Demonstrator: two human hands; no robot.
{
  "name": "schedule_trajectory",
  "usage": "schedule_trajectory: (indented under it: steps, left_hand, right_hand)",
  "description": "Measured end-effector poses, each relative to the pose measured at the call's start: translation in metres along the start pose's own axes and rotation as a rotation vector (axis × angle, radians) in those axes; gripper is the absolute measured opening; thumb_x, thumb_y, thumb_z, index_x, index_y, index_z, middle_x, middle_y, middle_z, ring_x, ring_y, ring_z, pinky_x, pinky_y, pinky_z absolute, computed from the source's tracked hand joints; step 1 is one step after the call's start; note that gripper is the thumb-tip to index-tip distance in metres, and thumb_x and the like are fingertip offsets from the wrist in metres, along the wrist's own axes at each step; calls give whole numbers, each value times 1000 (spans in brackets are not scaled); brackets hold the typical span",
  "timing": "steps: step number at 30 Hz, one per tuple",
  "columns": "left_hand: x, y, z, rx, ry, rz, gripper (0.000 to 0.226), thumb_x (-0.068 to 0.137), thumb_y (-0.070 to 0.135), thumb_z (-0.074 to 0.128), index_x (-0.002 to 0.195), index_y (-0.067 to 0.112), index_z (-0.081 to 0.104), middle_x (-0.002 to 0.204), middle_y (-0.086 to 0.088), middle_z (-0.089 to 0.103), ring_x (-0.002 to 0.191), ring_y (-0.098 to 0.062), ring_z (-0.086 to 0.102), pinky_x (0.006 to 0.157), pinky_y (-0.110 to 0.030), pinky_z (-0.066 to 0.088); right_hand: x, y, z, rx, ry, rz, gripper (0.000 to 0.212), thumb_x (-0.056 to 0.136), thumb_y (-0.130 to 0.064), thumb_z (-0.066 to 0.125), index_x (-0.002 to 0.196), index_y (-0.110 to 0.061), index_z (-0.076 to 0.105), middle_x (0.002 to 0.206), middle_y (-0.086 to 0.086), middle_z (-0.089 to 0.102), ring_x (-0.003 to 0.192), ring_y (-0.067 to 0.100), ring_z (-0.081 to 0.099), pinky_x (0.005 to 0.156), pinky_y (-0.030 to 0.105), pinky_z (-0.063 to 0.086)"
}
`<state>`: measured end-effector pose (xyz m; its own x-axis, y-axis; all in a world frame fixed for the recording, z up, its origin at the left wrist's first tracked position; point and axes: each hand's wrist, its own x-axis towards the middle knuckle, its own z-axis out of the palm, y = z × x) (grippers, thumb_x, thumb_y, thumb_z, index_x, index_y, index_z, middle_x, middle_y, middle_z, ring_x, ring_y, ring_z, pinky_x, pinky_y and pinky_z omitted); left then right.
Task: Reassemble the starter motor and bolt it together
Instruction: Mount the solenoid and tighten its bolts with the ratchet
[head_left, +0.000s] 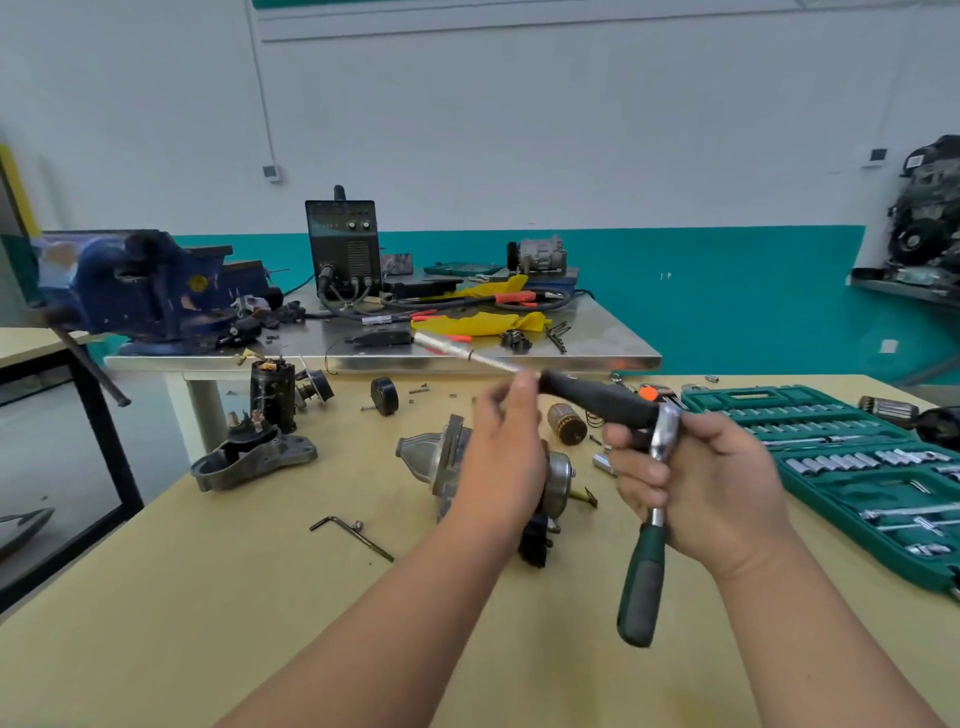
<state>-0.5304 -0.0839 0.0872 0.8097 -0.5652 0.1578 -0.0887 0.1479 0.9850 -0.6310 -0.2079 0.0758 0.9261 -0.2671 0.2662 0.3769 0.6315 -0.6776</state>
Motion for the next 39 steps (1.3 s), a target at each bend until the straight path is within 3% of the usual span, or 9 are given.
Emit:
schedule_trajectory:
  steps: [4,11,14,17,20,25,31,35,39]
  left_hand:
    - [3,-2,19,-316,-99,-304,54,101,53,35,112,11,68,79,-4,73,86,-26,69,98,-51,50]
    - [13,-2,39,-383,221,-311,39,101,46,40,109,12,57,100,-12,67,89,-27,66,86,-42,55]
    - [23,-3,25,-34,281,-115,38,101,50,32,98,18,53,89,-4,61,81,-18,60,66,-32,50]
    - [16,-19,34,464,-50,46,35,99,50,42,83,21,54,70,3,55,60,-12,51,50,-26,38]
    - [0,-47,68,805,-320,115,31,97,44,47,91,16,58,80,-3,62,73,-23,60,60,-30,44]
    - [-7,-71,86,727,-458,123,27,98,41,47,107,19,59,102,-5,65,93,-24,60,75,-34,46]
    - [-3,-80,53,1028,-486,225,27,95,47,50,108,25,60,101,4,60,90,-17,58,75,-33,50]
    - [-6,-67,5,894,-348,435,17,93,44,54,97,31,65,83,16,62,77,-3,58,69,-24,51]
    - [1,-53,-80,605,199,521,19,86,47,52,78,35,63,64,18,61,55,0,57,45,-12,41]
  right_hand:
    - [-3,20,3,37,21,-16,48,51,-21,88,94,-5,74,75,13,61,49,12,48,41,22,42]
    - [-11,36,-4,-113,282,-261,23,79,-25,51,94,-14,63,61,7,57,38,9,41,34,16,30]
    - [-20,15,-18,-162,348,-229,25,86,-23,45,95,-12,65,61,5,56,37,9,38,32,16,30]
    - [-16,-5,-31,-443,549,37,36,100,-35,39,94,-11,65,62,4,56,43,11,42,38,22,34]
    - [-3,-9,-45,-746,650,154,36,95,-51,50,93,-18,64,72,6,59,61,19,51,57,32,42]
    - [6,-22,-87,-1051,820,176,16,92,-19,57,87,-6,64,64,8,61,52,20,53,51,26,44]
    - [33,-51,-128,-1767,937,476,20,94,-13,46,107,-2,56,88,16,59,76,26,56,71,37,50]
    - [44,-43,-124,-1987,1034,383,57,95,-31,54,142,-8,31,134,21,48,118,38,50,93,45,48]
    - [53,-13,-106,-1975,822,25,57,92,-32,56,144,-20,36,138,9,48,125,30,46,101,47,43]
